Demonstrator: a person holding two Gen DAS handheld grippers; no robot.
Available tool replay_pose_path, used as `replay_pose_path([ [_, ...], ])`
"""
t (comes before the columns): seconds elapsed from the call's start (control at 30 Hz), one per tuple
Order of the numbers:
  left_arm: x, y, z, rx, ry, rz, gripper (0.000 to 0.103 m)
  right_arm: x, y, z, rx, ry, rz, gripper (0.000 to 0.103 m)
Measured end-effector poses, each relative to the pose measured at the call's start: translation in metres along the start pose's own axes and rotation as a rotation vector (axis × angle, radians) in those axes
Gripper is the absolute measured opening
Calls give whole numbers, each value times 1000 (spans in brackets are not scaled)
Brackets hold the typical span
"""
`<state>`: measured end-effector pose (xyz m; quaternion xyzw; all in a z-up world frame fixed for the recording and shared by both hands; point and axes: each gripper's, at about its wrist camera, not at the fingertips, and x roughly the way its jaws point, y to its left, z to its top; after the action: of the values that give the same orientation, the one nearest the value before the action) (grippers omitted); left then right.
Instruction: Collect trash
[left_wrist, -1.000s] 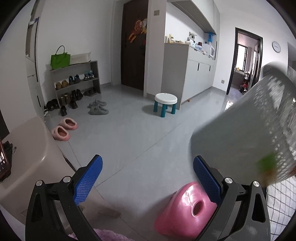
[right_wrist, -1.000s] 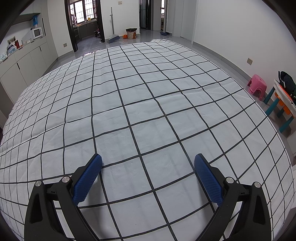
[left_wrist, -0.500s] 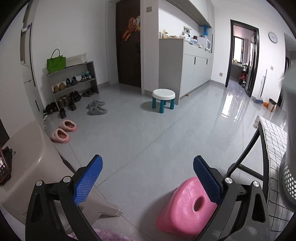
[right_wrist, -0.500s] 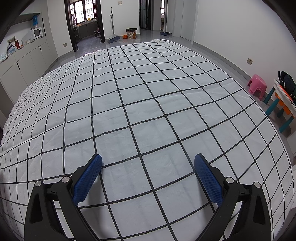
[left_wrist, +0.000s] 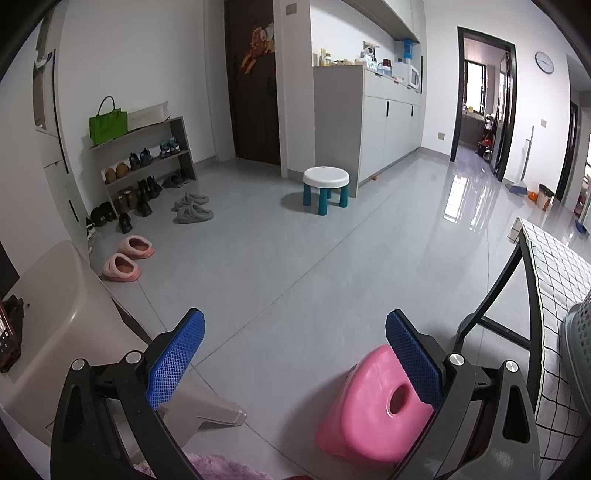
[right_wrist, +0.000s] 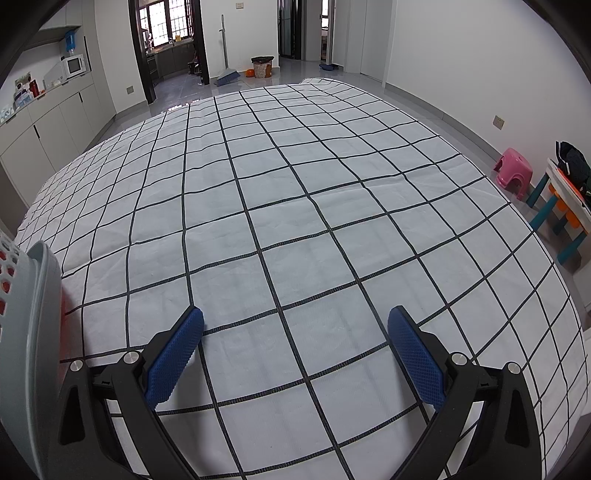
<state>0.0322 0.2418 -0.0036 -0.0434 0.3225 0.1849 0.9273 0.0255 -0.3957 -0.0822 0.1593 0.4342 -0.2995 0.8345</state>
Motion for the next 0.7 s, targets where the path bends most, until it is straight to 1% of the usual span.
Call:
replay_pose_path([
  [0.27, -4, 2, 1, -1, -16, -3, 97, 1, 0, 1, 0, 0, 0, 95],
  [0.53, -15, 9, 3, -25, -56, -27, 97, 0, 0, 0, 0, 0, 0, 95],
  [0.7, -27, 24, 5, -93, -115, 3, 97, 0, 0, 0, 0, 0, 0, 95],
])
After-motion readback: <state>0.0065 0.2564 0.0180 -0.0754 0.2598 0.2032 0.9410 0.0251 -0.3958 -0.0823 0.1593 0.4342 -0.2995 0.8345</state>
